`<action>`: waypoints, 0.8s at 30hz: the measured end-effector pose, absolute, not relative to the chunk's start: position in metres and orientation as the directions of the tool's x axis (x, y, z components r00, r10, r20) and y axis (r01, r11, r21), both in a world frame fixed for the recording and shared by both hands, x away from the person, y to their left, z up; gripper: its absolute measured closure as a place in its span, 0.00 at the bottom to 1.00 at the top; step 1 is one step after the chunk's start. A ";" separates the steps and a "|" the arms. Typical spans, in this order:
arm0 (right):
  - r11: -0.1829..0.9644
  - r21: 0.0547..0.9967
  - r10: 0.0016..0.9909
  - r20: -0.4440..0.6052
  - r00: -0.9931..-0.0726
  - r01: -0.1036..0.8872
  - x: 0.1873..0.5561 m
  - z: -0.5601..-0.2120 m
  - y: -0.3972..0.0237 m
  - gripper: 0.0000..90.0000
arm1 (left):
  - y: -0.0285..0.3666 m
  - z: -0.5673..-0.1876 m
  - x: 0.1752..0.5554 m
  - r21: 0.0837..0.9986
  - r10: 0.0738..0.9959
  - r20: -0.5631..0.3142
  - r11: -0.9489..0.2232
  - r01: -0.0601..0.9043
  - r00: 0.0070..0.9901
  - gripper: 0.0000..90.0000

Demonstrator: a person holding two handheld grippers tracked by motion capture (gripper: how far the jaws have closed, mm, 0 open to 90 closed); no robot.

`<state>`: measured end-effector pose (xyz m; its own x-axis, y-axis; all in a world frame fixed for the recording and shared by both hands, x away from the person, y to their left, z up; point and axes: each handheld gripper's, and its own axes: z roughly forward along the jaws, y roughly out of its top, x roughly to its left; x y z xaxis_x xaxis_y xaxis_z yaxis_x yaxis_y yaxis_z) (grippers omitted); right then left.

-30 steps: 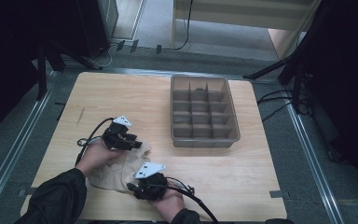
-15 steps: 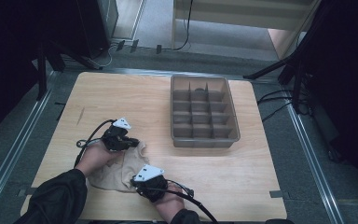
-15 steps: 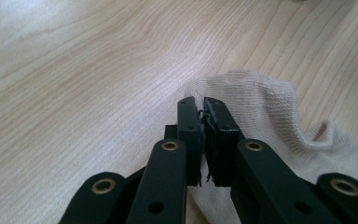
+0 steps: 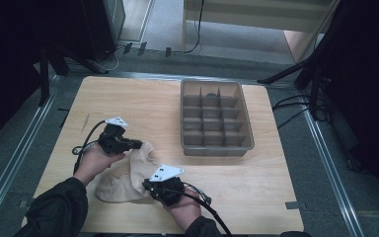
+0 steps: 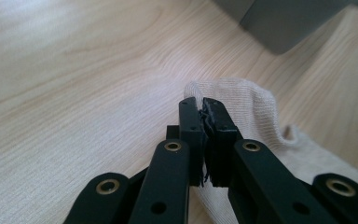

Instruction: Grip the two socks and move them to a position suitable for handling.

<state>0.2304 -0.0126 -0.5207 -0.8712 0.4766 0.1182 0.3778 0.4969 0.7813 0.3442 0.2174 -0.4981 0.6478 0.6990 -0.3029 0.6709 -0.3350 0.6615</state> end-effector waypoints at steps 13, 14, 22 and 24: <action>0.489 0.779 0.472 0.142 -0.870 0.392 0.231 -0.520 -0.013 0.77 | 0.253 -0.480 0.309 0.649 0.779 -0.306 -0.250 0.718 0.548 0.96; 0.491 0.775 0.469 0.149 -0.871 0.397 0.230 -0.521 -0.012 0.75 | 0.256 -0.480 0.306 0.649 0.784 -0.304 -0.244 0.720 0.540 0.96; 0.542 0.758 0.426 0.123 -0.896 0.362 0.222 -0.531 0.000 0.67 | 0.270 -0.485 0.291 0.630 0.815 -0.298 -0.223 0.744 0.497 0.95; 0.565 0.749 0.426 0.096 -0.900 0.347 0.222 -0.534 0.002 0.71 | 0.272 -0.486 0.288 0.625 0.815 -0.306 -0.218 0.750 0.492 0.95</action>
<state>0.2215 0.0020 -0.5342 -0.8996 0.4259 0.0963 0.3475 0.5648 0.7485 0.2876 0.2722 -0.4858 0.4919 0.8152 -0.3057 0.7497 -0.2181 0.6248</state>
